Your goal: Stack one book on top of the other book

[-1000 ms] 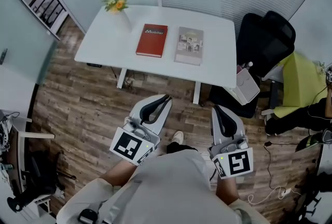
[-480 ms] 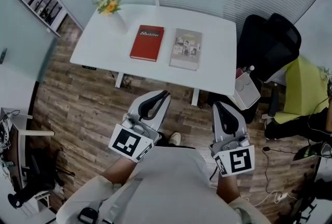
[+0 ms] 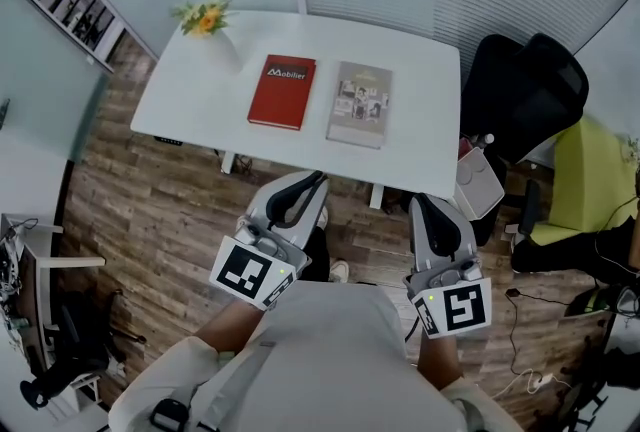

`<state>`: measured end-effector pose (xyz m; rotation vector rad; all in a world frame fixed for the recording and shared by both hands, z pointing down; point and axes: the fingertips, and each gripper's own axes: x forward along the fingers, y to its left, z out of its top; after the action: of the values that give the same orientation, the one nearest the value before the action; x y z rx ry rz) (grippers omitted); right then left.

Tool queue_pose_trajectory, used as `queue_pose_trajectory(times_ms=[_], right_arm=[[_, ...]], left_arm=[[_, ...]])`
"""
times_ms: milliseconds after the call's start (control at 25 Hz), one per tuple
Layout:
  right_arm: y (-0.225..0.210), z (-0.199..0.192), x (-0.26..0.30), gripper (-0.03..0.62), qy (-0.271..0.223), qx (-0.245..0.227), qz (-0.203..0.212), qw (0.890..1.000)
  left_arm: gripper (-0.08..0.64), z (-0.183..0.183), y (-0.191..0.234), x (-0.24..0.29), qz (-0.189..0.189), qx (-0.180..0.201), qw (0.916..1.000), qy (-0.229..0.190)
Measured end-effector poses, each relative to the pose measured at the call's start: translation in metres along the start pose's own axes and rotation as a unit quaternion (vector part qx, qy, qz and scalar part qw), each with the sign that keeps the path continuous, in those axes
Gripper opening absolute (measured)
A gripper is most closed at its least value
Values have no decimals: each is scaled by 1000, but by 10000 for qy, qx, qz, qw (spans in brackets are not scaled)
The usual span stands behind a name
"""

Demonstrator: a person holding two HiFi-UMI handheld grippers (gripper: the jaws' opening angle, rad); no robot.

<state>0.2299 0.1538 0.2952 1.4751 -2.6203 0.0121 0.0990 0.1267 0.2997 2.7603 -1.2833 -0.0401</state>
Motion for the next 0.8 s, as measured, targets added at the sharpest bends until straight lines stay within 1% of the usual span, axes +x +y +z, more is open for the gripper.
queue_pose_trajectory(times_ms=[240, 800], right_arm=[[-13, 4, 45, 12, 3, -27, -31, 10000], [-35, 17, 165, 12, 77, -127, -134, 9998]], left_arm=[[26, 4, 36, 30, -86, 8, 10000, -32], [26, 10, 139, 93, -302, -110, 9995, -18]])
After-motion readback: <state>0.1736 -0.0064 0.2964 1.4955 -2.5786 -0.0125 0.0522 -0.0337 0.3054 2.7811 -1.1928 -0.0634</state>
